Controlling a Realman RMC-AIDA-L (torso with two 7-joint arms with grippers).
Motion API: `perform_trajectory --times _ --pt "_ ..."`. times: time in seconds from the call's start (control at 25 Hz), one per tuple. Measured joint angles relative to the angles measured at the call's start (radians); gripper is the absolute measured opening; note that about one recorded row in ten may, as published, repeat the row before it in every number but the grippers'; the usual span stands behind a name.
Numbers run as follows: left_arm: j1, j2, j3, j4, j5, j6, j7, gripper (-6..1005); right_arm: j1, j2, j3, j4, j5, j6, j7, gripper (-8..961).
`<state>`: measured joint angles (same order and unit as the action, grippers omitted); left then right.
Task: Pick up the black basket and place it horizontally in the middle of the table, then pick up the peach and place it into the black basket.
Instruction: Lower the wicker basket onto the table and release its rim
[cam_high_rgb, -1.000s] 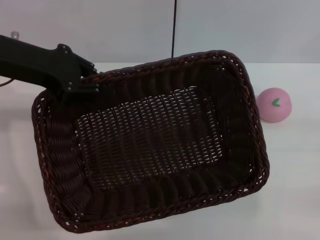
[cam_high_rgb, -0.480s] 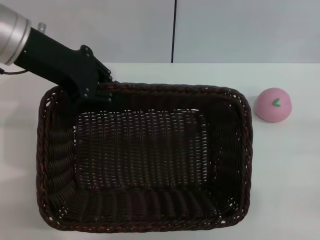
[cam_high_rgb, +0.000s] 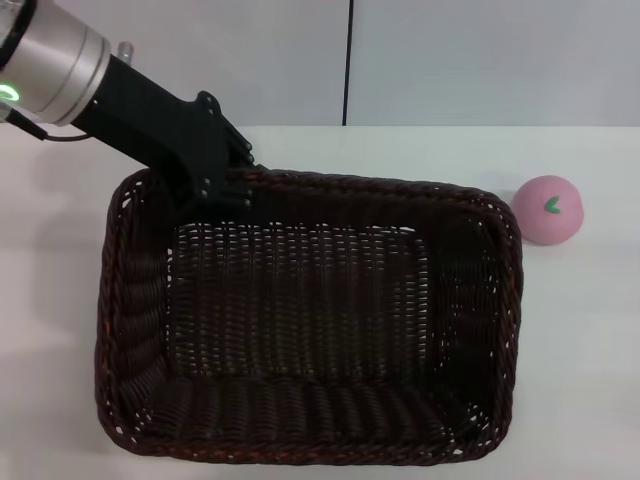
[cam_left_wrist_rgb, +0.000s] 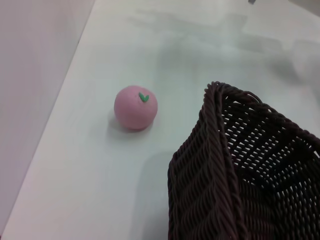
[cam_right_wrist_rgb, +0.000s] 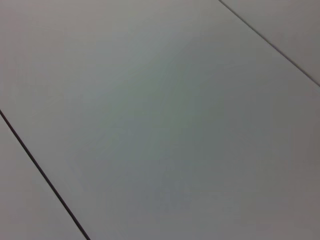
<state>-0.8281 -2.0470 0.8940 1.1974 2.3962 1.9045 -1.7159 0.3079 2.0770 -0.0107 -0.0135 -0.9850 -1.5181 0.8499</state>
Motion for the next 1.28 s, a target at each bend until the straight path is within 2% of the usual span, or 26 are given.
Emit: perform_trajectory --times 0.36,0.56,0.76,1.04,1.2,1.28 --pt "-0.007 -0.008 0.017 -0.008 0.009 -0.025 -0.006 199 0.005 0.0 -0.002 0.001 -0.001 0.0 0.0 593" --pt "-0.012 -0.013 0.043 -0.009 0.017 -0.083 -0.027 198 0.006 0.0 -0.002 0.001 -0.001 0.0 0.0 593" --pt "-0.003 -0.016 0.097 -0.009 0.013 -0.157 -0.048 306 0.002 0.0 -0.001 0.001 -0.001 0.0 0.0 592" --pt "0.006 -0.021 0.117 -0.01 -0.004 -0.205 -0.04 543 0.001 0.0 0.002 0.001 -0.001 0.022 0.0 592" --pt "0.05 -0.017 0.107 -0.003 -0.089 -0.266 -0.03 691 0.003 0.0 -0.001 0.001 -0.001 0.021 0.0 591" --pt "0.092 -0.014 0.085 -0.002 -0.164 -0.318 -0.018 767 0.005 0.0 -0.002 0.001 -0.001 0.017 0.0 591"
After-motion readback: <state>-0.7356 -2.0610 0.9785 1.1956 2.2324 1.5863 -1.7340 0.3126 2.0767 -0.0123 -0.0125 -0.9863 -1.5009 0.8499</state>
